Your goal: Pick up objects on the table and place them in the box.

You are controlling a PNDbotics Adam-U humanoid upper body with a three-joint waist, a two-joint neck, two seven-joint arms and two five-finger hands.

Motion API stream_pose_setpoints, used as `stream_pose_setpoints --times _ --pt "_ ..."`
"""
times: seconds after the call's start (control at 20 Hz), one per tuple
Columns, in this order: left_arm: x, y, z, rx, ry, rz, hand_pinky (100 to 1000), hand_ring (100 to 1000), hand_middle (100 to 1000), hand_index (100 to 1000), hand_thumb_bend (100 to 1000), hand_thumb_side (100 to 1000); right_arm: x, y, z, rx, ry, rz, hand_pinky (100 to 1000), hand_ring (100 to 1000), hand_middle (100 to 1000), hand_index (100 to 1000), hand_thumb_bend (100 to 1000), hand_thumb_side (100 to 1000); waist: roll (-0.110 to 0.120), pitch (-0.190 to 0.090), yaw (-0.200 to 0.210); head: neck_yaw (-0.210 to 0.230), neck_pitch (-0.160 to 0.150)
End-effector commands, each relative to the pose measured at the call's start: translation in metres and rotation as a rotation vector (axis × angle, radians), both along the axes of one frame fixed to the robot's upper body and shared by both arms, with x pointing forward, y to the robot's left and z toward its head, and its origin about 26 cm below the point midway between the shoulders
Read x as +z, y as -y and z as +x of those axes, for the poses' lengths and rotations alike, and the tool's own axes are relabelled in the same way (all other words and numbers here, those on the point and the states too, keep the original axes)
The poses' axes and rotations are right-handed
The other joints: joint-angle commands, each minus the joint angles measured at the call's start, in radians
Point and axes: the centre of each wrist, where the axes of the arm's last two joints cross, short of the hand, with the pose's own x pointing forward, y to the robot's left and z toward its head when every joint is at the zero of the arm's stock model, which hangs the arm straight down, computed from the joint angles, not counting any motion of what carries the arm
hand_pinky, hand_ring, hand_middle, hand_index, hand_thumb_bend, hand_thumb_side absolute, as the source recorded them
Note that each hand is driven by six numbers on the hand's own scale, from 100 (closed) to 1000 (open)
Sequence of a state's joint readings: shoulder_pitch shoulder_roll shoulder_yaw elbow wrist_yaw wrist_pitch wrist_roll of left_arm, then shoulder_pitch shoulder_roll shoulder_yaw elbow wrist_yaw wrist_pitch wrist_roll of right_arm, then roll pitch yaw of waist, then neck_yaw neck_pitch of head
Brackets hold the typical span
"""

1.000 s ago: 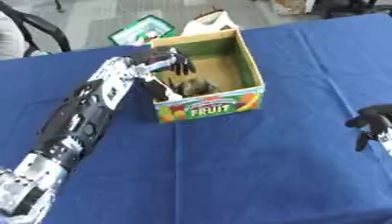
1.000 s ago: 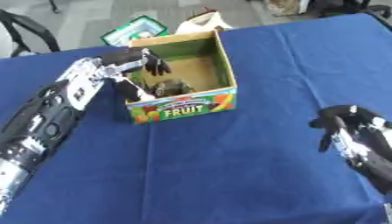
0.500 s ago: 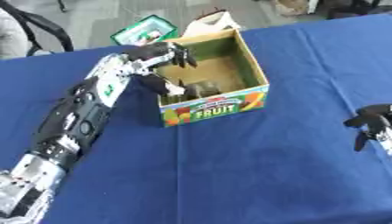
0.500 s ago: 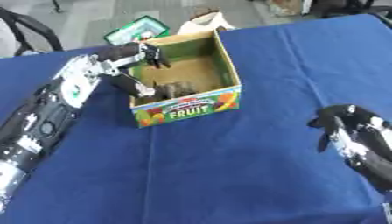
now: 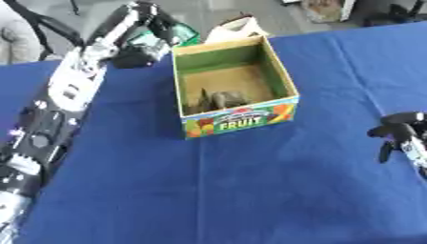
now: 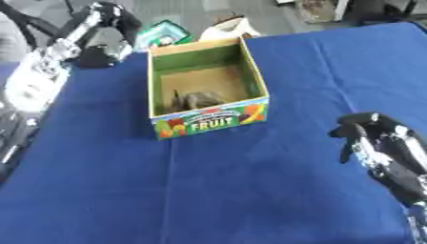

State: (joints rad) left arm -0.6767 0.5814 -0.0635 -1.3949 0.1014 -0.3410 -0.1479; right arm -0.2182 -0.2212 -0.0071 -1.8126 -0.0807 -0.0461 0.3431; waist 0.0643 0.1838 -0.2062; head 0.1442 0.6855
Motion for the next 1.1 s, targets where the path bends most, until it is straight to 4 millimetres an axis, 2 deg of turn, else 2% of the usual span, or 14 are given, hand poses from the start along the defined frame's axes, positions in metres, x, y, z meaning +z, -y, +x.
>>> stream_pose_setpoints --times 0.05,0.45,0.8,1.1 --pt "0.023 -0.013 -0.03 -0.044 0.018 -0.158 569 527 543 715 100 597 0.006 0.003 -0.001 -0.011 0.02 0.01 363 657 514 688 100 435 -0.006 -0.019 0.014 -0.013 0.006" --pt "-0.015 -0.012 -0.082 -0.051 -0.072 -0.327 567 531 549 735 100 664 0.007 0.004 -0.001 -0.024 0.027 0.017 363 657 514 688 100 432 -0.018 -0.015 0.048 -0.02 0.009" --pt "-0.048 -0.014 -0.096 0.041 -0.159 -0.344 563 526 546 732 100 703 0.008 0.004 0.0 -0.024 0.033 0.017 362 657 514 688 100 431 -0.021 -0.01 0.059 -0.02 0.016" --pt "-0.064 -0.013 -0.1 0.069 -0.198 -0.346 563 522 541 729 100 725 0.01 0.004 0.001 -0.023 0.044 0.015 362 658 514 688 100 430 -0.024 -0.002 0.072 -0.018 0.016"
